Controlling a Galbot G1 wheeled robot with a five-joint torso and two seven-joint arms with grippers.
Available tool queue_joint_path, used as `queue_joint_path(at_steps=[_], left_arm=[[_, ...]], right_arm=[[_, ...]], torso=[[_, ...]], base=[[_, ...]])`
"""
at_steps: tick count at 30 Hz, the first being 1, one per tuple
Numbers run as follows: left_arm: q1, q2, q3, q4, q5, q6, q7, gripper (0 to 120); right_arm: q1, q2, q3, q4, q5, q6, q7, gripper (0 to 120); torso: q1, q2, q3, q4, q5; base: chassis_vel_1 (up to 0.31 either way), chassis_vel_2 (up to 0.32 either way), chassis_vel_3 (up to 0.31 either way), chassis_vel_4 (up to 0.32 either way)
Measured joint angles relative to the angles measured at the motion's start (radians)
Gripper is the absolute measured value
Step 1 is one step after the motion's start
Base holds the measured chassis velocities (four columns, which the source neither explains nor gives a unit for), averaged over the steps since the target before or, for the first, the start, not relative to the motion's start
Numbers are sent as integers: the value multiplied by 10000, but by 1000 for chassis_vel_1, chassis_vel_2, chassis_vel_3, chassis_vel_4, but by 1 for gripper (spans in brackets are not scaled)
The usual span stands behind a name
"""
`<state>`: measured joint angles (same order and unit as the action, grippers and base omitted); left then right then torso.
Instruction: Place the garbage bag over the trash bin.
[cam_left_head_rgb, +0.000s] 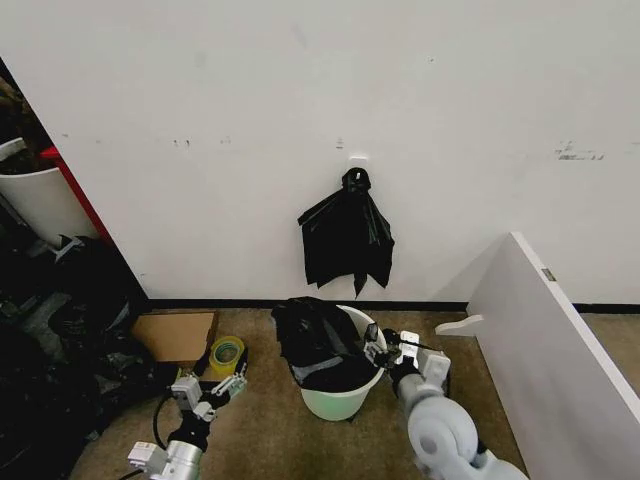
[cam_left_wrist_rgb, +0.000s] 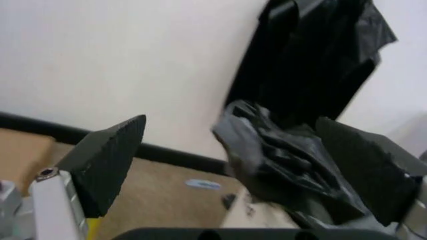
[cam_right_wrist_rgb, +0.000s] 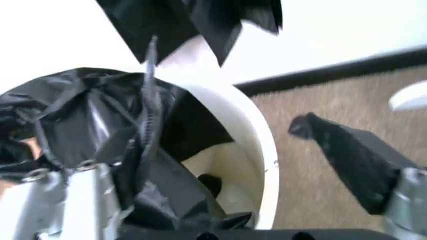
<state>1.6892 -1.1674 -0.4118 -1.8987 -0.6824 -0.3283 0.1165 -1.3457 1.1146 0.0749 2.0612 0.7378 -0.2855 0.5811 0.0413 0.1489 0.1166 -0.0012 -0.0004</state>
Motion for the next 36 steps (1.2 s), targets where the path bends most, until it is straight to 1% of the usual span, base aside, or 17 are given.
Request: queue_joint_path(at_steps=[1,3,4,5,7,8,9,13,16,18,22,25,26,27,29,35,36], left_arm=[[0,0,0,0,0,0,0,100],[-178,133,311,-73,-432,413,-108,100],[-194,168,381,-104,-660,569,-172,100],[-168,170,406,-156,-937,767,-266,100],[-147,141,406,-186,-1232,1042,-429,100],[-179,129,420,-186,-1399,1224,-557,100],[-283,126,480,-166,-1634,1469,-729,100],[-723,139,741,115,-1982,1748,-953,100],[-1089,141,935,202,-2538,1932,-977,98],[-1157,143,971,202,-2665,1998,-977,98],[-1682,154,1263,284,-3437,2556,-1074,95],[-1809,146,1342,332,-3572,2712,-1141,94],[-2029,104,1446,405,-3813,3042,-1341,90],[-2096,75,1478,421,-3939,3196,-1440,90],[-2187,26,1533,445,-4220,3546,-1617,82],[-2245,-82,1728,762,-4264,3780,-1839,79],[-2258,-111,1768,827,-4233,3785,-1853,75]], right_arm=[[0,0,0,0,0,0,0,86],[-276,-4,-8,233,-523,141,-173,95],[-280,-5,-63,284,-621,164,-199,98],[-141,-37,-283,301,-713,175,-223,100],[103,-106,-553,301,-768,184,-250,100],[225,-139,-687,300,-774,183,-252,100],[336,-167,-825,295,-774,176,-248,100],[365,-166,-915,301,-870,156,-226,100],[249,-152,-859,357,-958,144,-206,100],[231,-152,-841,369,-962,140,-198,100],[205,-163,-773,421,-958,95,-108,100],[209,-163,-768,442,-948,80,-83,100],[214,-163,-757,491,-915,31,-24,100],[215,-162,-756,502,-902,14,-12,100],[219,-161,-751,526,-863,-37,37,100],[271,-164,-749,542,-765,-102,123,100],[285,-164,-744,552,-744,-117,146,100]], torso=[[0,0,0,0,0],[0,0,-1,-5,0],[0,0,-1,-8,-1],[0,0,0,-3,1],[0,0,0,8,3],[0,0,0,9,2],[0,0,0,8,1],[0,0,0,-3,-2],[0,0,0,-2,1],[0,0,0,-1,0],[0,0,1,0,1],[0,-1,1,0,1],[0,0,1,-1,1],[0,-1,1,-1,1],[0,0,0,0,2],[0,0,1,1,1],[0,0,1,1,1]], base=[[0,0,0,0],[0,0,0,0],[0,0,0,0],[0,0,0,0],[0,0,0,0],[0,0,0,0],[0,0,0,0],[0,0,0,0],[0,0,0,0],[0,0,0,0],[0,0,0,0],[0,0,0,0],[0,0,0,0],[0,0,0,0],[0,0,0,0],[0,0,0,0],[0,0,0,0]])
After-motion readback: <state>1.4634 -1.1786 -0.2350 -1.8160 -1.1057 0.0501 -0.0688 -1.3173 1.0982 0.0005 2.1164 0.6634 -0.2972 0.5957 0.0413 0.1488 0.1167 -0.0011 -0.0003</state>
